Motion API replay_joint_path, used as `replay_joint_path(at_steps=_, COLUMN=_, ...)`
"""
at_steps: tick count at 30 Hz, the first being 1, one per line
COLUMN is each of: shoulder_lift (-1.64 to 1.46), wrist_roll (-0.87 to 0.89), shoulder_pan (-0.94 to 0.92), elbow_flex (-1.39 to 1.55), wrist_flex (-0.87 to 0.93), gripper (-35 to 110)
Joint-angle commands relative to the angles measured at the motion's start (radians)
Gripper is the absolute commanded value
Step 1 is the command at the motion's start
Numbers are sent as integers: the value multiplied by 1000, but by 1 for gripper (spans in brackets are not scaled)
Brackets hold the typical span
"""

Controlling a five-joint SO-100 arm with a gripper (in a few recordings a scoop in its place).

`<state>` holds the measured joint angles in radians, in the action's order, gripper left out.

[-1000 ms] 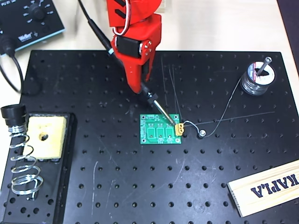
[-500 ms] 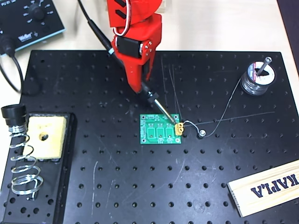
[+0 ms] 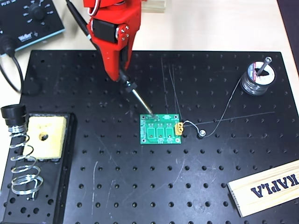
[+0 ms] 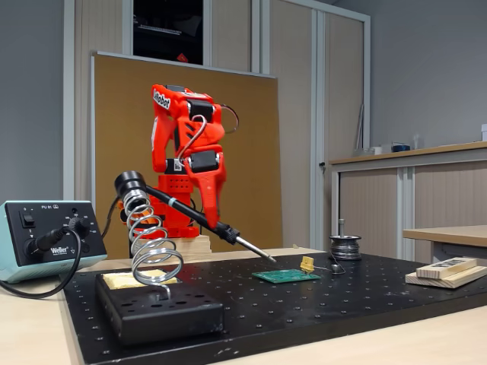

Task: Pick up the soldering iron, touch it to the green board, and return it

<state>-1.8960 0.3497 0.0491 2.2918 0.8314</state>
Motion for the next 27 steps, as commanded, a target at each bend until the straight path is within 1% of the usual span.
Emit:
replay_joint_path(at_steps=1, shoulder_lift=-43, wrist_roll=-32, shoulder_pan=-25, elbow_flex=-54, wrist_flex=37, gripper=0)
replay_joint_path(at_steps=6, shoulder_lift=49, wrist_roll=-71, shoulder_pan=-15, elbow_flex=-161, wrist_flex=41, gripper=0)
replay_joint_path(at_steps=13, shoulder_lift=186, wrist_roll=-66, shoulder_pan=35, elbow_flex=-285, wrist_flex=34, gripper=0)
replay_joint_path(at_steps=27, shoulder_lift=270, wrist_roll=-8, shoulder_pan=103, elbow_flex=-308, wrist_flex=-14, gripper=0)
